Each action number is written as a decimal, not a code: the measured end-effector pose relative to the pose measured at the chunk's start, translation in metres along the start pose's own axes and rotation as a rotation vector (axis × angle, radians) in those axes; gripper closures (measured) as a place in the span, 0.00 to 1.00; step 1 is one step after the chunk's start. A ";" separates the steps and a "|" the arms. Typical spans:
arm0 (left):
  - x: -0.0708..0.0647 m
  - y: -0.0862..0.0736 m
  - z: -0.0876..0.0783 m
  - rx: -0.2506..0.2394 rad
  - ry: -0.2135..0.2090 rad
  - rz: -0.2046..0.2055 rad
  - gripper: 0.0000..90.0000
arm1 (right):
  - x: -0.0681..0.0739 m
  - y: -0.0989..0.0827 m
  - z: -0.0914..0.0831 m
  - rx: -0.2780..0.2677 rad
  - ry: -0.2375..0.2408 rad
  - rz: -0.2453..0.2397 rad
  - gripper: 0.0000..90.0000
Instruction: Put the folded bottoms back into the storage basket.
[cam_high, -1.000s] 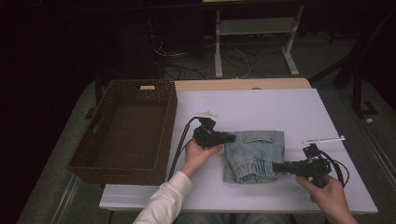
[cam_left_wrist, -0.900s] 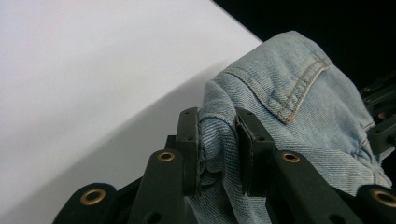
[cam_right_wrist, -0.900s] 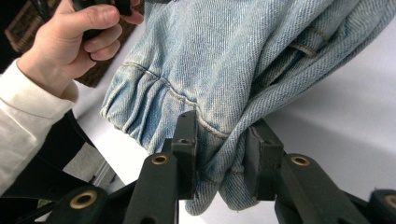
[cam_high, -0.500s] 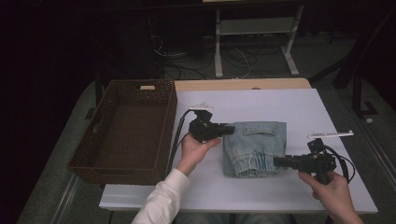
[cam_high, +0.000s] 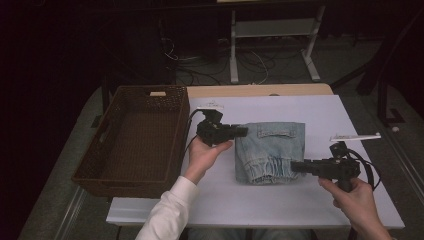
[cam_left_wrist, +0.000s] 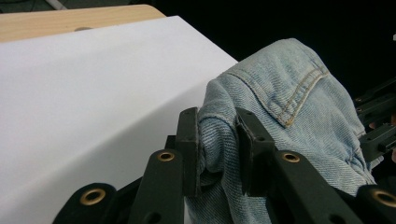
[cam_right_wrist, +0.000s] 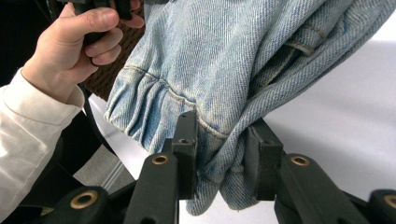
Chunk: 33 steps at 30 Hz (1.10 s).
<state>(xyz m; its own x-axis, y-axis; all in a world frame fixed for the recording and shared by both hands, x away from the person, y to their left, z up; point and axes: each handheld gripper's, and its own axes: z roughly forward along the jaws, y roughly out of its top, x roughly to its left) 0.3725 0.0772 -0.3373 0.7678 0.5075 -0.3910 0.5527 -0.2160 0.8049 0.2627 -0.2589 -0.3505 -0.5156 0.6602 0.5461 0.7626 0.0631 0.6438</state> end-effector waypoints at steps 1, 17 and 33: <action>-0.001 0.002 -0.001 -0.001 0.001 0.001 0.80 | 0.000 0.001 0.000 -0.003 0.003 -0.001 0.76; -0.008 0.029 -0.019 -0.010 0.031 0.023 0.80 | 0.012 0.023 -0.006 -0.023 0.019 -0.026 0.76; -0.012 0.059 -0.047 -0.034 0.078 0.055 0.80 | 0.033 0.054 -0.006 -0.038 0.018 -0.079 0.76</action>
<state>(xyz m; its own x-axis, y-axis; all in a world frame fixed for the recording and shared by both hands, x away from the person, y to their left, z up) 0.3808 0.0974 -0.2639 0.7685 0.5593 -0.3107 0.4977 -0.2176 0.8396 0.2849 -0.2385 -0.2945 -0.5807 0.6407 0.5023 0.7041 0.0854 0.7050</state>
